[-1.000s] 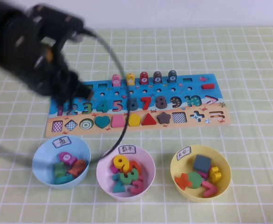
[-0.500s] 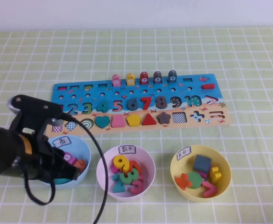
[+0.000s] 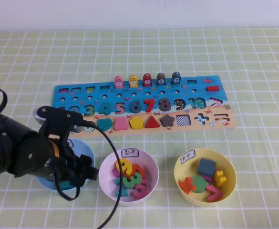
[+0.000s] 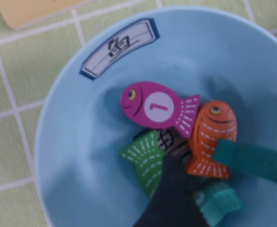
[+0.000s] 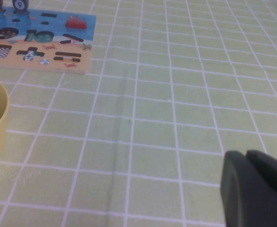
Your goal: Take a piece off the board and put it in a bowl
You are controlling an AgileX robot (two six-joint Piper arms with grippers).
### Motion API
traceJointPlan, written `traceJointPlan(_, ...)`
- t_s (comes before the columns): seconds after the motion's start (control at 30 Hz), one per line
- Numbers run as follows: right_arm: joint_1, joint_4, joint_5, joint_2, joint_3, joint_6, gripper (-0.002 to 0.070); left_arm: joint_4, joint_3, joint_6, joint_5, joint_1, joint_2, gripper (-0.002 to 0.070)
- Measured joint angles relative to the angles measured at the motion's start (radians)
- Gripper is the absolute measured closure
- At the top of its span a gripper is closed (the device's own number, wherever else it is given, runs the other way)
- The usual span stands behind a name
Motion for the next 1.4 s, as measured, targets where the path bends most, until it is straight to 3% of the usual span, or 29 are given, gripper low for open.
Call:
traceJointPlan(0.13, 0.000, 0.000, 0.000, 0.000, 0.000, 0.000, 0.0694, 0.006, 0.000, 0.000, -0.023, 0.000, -0.031, 0.0192)
traceJointPlan(0.23, 0.000, 0.000, 0.000, 0.000, 0.000, 0.000, 0.0694, 0.009, 0.000, 0.000, -0.055, 0.000, -0.119, 0.0251)
traceJointPlan(0.4, 0.000, 0.000, 0.000, 0.000, 0.000, 0.000, 0.0694, 0.014, 0.000, 0.034, -0.084, 0.000, -0.363, 0.0582)
traceJointPlan(0.5, 0.000, 0.000, 0.000, 0.000, 0.000, 0.000, 0.0694, 0.014, 0.000, 0.069, -0.056, -0.005, -0.493, 0.0644)
traceJointPlan(0.77, 0.000, 0.000, 0.000, 0.000, 0.000, 0.000, 0.0694, 0.012, 0.026, 0.146, 0.057, -0.007, -0.803, 0.0673)
traceJointPlan(1.17, 0.000, 0.000, 0.000, 0.000, 0.000, 0.000, 0.0694, -0.098, 0.315, 0.175, 0.075, -0.007, -1.201, 0.0675)
traceJointPlan(1.4, 0.000, 0.000, 0.000, 0.000, 0.000, 0.000, 0.0694, -0.110, 0.386, 0.175, 0.147, -0.007, -1.288, 0.0675)
